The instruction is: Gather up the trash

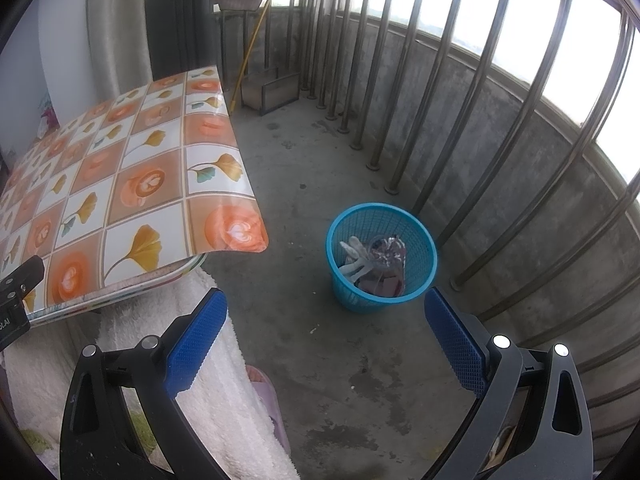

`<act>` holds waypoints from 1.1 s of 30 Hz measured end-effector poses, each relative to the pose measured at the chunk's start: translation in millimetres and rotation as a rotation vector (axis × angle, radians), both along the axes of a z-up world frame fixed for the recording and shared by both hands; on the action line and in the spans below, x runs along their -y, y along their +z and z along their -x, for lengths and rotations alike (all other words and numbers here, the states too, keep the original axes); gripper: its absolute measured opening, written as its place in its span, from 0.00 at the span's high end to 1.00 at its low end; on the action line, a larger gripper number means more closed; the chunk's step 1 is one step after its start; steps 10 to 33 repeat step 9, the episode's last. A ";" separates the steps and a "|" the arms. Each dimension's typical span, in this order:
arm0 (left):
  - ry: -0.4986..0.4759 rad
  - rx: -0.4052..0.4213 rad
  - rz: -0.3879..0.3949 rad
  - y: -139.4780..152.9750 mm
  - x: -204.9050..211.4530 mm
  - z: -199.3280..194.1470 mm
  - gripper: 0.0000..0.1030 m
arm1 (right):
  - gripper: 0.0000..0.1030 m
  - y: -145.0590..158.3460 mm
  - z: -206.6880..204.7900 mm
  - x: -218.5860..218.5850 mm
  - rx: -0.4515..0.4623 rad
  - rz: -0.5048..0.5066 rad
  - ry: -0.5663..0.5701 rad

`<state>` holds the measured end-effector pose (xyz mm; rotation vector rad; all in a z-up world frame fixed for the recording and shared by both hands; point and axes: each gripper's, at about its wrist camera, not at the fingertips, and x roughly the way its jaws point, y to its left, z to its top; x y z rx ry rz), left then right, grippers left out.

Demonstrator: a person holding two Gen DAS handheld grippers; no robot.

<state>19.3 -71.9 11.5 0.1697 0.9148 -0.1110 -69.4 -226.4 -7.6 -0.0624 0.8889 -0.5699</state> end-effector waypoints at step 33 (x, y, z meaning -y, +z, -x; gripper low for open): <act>0.000 0.001 -0.001 1.4 -1.9 0.6 0.05 | 0.08 0.1 -0.8 -1.2 0.001 0.001 -0.002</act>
